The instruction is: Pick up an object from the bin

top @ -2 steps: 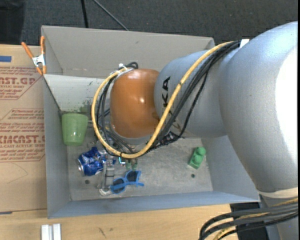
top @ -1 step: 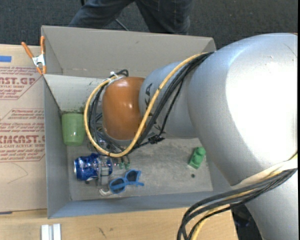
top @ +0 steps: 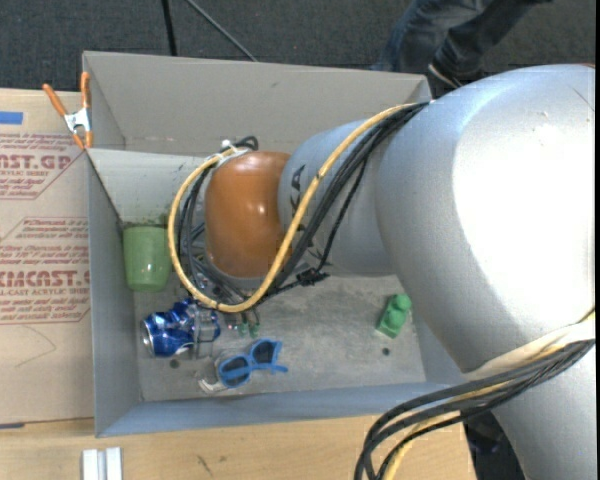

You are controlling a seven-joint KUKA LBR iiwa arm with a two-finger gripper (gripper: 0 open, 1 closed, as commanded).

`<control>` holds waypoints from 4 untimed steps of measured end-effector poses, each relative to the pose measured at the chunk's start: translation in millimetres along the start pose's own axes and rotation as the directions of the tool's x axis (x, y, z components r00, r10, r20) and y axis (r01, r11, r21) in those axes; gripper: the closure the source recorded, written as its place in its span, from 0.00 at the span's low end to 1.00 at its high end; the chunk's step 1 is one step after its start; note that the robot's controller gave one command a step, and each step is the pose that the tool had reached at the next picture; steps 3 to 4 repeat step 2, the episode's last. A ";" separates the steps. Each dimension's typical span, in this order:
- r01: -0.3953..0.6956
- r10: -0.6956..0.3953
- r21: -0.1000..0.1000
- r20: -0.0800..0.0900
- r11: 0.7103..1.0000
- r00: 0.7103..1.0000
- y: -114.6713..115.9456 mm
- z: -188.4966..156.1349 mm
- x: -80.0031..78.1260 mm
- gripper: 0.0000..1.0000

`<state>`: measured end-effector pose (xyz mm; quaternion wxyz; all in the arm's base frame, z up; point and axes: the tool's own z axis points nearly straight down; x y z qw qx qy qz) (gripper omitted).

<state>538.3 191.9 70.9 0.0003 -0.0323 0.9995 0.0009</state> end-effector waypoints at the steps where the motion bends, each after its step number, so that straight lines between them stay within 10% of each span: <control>1: 0.050 -0.050 0.000 0.009 0.999 0.999 1.6 -120.4 -4.5 1.00; 2: 0.260 -0.260 0.001 0.012 0.966 0.965 17.7 -362.4 14.2 1.00; 4: 0.260 -0.260 0.001 0.012 0.966 0.965 17.7 -362.4 14.2 1.00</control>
Offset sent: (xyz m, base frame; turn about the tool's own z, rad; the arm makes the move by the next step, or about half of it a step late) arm 0.0024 0.0001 0.1155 -0.0492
